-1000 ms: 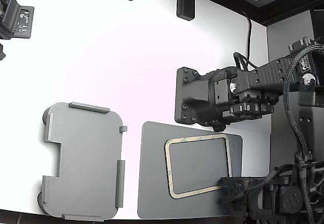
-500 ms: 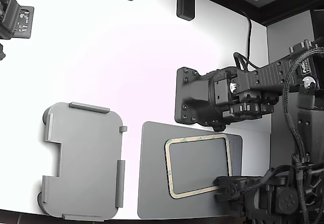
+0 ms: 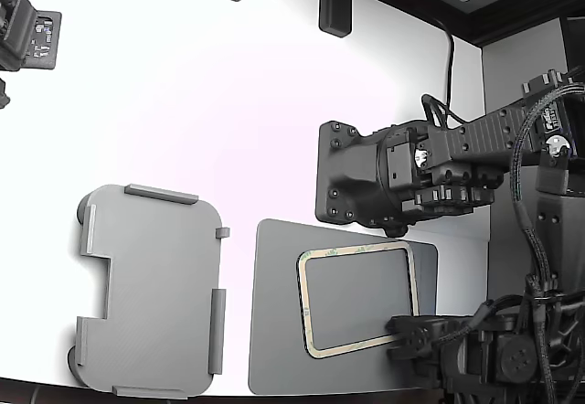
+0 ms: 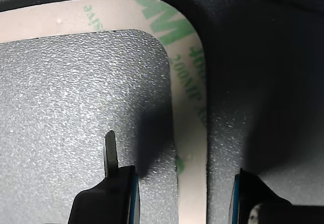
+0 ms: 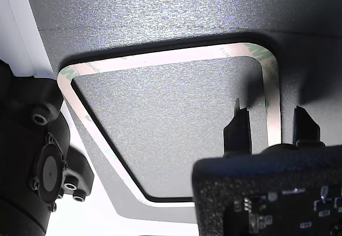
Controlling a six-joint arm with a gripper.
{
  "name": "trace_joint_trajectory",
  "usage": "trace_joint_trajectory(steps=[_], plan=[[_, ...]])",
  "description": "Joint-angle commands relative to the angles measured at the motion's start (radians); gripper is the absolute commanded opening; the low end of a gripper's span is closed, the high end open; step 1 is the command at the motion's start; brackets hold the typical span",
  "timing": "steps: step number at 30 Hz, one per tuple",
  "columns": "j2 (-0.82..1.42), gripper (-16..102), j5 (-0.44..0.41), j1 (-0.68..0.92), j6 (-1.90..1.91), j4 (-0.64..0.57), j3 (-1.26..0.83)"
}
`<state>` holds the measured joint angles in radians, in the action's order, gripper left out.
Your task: Grab top frame and put it into gray box.
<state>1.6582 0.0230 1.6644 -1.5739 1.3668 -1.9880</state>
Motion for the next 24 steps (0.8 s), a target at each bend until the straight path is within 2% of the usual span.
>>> trace_joint_trajectory(steps=[1, 18, 24], plan=[[0.025, 72, -0.002, -0.008, 0.003, -0.012, 0.012], [0.031, 60, -0.009, -0.006, 0.015, -0.046, -0.021], [0.054, 50, -0.008, 0.000, 0.041, -0.071, -0.051]])
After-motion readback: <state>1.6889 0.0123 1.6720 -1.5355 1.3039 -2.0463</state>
